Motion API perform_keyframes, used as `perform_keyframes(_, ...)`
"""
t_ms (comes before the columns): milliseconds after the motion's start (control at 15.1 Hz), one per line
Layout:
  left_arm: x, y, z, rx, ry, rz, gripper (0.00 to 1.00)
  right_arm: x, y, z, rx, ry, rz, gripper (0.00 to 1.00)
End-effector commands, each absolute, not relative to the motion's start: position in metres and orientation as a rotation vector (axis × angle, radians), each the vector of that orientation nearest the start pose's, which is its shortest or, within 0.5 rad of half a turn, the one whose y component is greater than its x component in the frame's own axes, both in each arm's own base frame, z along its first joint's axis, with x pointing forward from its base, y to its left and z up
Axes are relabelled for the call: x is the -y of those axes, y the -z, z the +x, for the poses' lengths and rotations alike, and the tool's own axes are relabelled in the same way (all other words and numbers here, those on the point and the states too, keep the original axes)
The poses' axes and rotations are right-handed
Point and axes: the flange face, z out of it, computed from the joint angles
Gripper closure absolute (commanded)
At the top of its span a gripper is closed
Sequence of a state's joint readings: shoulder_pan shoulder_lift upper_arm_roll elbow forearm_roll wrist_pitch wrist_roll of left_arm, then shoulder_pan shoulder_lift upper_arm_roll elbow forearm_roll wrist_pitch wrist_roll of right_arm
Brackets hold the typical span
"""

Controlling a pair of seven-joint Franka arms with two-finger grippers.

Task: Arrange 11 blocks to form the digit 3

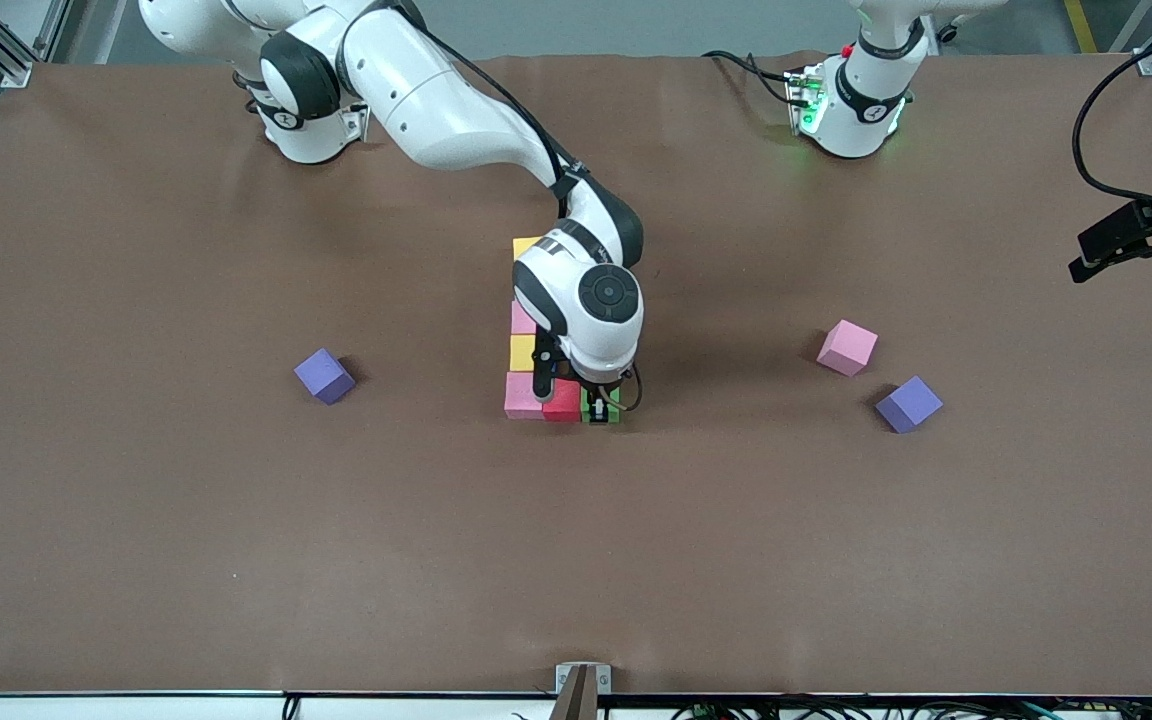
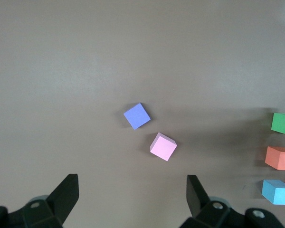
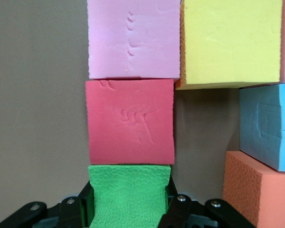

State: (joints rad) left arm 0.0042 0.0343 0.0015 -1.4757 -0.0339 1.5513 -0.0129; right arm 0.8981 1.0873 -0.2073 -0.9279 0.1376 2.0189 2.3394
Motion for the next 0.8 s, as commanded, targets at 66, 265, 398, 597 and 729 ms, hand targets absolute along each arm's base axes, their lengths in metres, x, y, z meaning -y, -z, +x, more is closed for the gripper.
perform_keyframes(66,0.0027,-0.6553,0.5625,0.028,0.063,-3.181,0.00,-0.5613,-0.2116,0.5574,-2.240,0.128,-2.182,0.53)
perform_keyframes(265,0.0027,-0.6544,0.5630,0.028,0.061,-3.181,0.00,-0.5607,-0.2116,0.5578,-2.242,0.130,-2.182,0.00)
perform_keyframes(398,0.0027,-0.6546,0.5625,0.028,0.061,-3.181,0.00,-0.5609,-0.2122,0.5578,-2.242,0.130,-2.182,0.00)
perform_keyframes(597,0.0019,-0.6545,0.5625,0.030,0.061,-3.181,0.00,-0.5607,-0.2120,0.5577,-2.243,0.130,-2.183,0.00)
perform_keyframes(729,0.0019,-0.6545,0.5625,0.030,0.061,-3.181,0.00,-0.5607,-0.2120,0.5577,-2.243,0.130,-2.183,0.00)
